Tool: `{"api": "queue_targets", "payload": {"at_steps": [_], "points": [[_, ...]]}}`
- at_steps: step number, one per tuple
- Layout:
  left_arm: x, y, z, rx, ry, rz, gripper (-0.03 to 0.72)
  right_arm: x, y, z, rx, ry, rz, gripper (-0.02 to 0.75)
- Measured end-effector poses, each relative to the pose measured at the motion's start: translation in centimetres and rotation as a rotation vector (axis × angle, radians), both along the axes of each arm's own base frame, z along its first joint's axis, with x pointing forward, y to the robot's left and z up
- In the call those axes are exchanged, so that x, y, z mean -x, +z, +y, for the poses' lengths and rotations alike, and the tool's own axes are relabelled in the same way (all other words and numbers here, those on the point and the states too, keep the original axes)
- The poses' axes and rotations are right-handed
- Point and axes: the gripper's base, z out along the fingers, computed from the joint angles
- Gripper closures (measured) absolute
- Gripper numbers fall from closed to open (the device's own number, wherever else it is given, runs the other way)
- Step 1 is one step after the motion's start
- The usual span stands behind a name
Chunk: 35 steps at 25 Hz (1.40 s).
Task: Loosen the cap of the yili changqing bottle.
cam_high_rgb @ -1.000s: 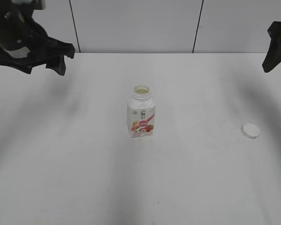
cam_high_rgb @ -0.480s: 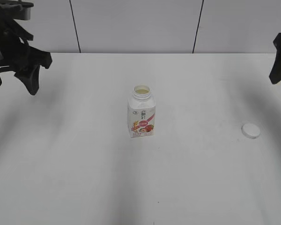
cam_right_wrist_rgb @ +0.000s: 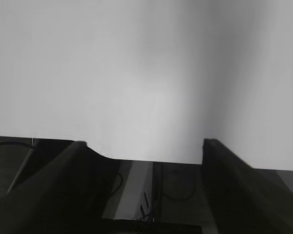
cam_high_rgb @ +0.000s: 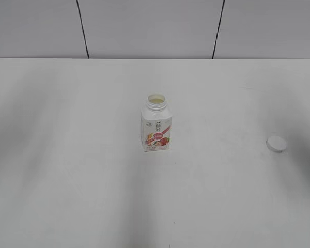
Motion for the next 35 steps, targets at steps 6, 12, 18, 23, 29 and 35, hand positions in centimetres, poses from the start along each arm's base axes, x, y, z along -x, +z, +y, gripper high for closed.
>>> {"api": "queue_targets", "payload": {"at_steps": [6, 12, 18, 23, 29, 35], "points": [[7.1, 0.2, 2.0, 0.047, -0.002, -0.084, 0.2, 5.4, 2.7, 0.0, 0.004, 0.001, -0.173, 0.172], [14.3, -1.3, 4.1, 0.101, -0.005, -0.204, 0.211, 11.8, 4.6, 0.0, 0.008, 0.0, -0.399, 0.172], [19.6, -2.6, 5.6, 0.156, -0.009, -0.367, 0.219, 16.5, 3.5, 0.0, 0.011, 0.003, -0.535, 0.172], [23.1, -3.5, 6.6, 0.207, -0.015, -0.51, 0.224, 19.5, 1.4, 0.0, 0.031, 0.04, -0.621, 0.172], [25.9, -5.0, 7.5, 0.249, -0.02, -0.637, 0.228, 22.3, -0.3, 0.0, 0.045, 0.056, -0.745, 0.172], [25.2, -6.0, 7.0, 0.245, -0.066, -0.627, 0.228, 24.2, -0.5, 0.0, 0.058, 0.056, -0.861, 0.172]]}}
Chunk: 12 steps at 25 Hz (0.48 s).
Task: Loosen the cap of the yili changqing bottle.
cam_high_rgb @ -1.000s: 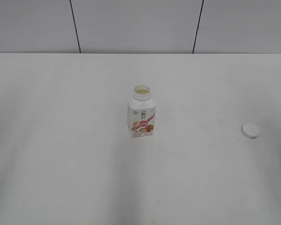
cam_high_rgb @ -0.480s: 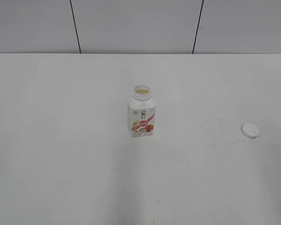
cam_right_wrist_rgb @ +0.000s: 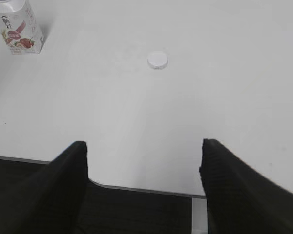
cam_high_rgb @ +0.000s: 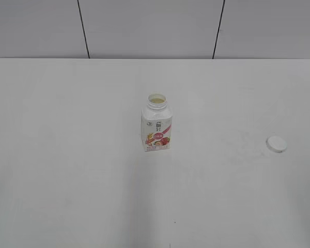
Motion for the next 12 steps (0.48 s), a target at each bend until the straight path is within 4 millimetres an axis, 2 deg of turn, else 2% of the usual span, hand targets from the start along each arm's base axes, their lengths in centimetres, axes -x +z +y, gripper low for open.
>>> {"api": "queue_targets", "payload": {"at_steps": [6, 12], "points": [[-1.3, -1.1, -0.7, 0.021, -0.035, -0.029, 0.229, -0.1, -0.1, 0.0, 0.004, -0.001, -0.001, 0.172], [-1.4, -1.2, -0.9, 0.017, -0.055, -0.041, 0.23, -0.9, -0.3, -0.1, 0.002, -0.014, -0.057, 0.172]]}}
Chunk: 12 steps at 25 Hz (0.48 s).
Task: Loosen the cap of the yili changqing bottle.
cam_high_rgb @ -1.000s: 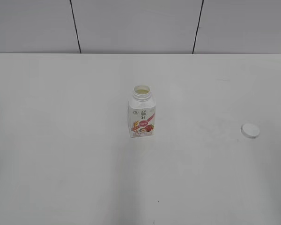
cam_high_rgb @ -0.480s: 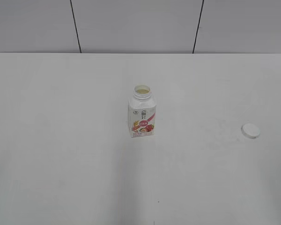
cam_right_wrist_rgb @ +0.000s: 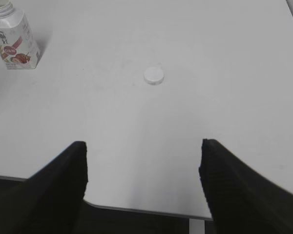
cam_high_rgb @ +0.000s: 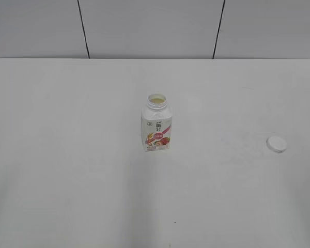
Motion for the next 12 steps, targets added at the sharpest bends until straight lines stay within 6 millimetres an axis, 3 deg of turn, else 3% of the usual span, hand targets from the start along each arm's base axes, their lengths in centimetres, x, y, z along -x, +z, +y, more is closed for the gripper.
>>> {"api": "queue_targets", "payload": {"at_steps": [12], "points": [[0.01, 0.01, -0.03, -0.001, 0.015, -0.001, 0.245, -0.18, -0.02, -0.06, 0.002, -0.006, -0.015, 0.172]]}}
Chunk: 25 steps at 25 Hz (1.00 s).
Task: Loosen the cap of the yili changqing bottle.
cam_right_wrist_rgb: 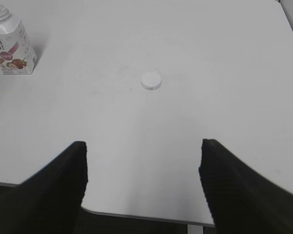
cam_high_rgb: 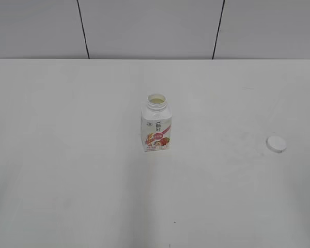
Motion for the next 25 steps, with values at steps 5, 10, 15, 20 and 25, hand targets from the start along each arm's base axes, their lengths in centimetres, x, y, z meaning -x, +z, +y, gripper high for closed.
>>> {"api": "queue_targets", "payload": {"at_steps": [5, 10, 15, 20, 25], "points": [[0.03, 0.01, 0.17, -0.025, 0.13, -0.006, 0.249, -0.03, -0.02, -0.33, 0.033, -0.024, -0.002, 0.172], [0.09, 0.02, 0.16, -0.033, 0.218, -0.006, 0.251, -0.04, -0.03, -0.44, 0.044, -0.031, -0.002, 0.172], [0.09, 0.02, 0.16, -0.033, 0.223, -0.006, 0.252, -0.04, -0.03, -0.45, 0.046, -0.032, -0.003, 0.172], [0.09, 0.02, 0.16, -0.033, 0.223, -0.006, 0.252, -0.05, -0.02, -0.45, 0.046, -0.032, -0.003, 0.172], [0.09, 0.02, 0.16, -0.033, 0.223, -0.006, 0.252, -0.05, -0.02, -0.46, 0.048, -0.033, -0.003, 0.172]]}}
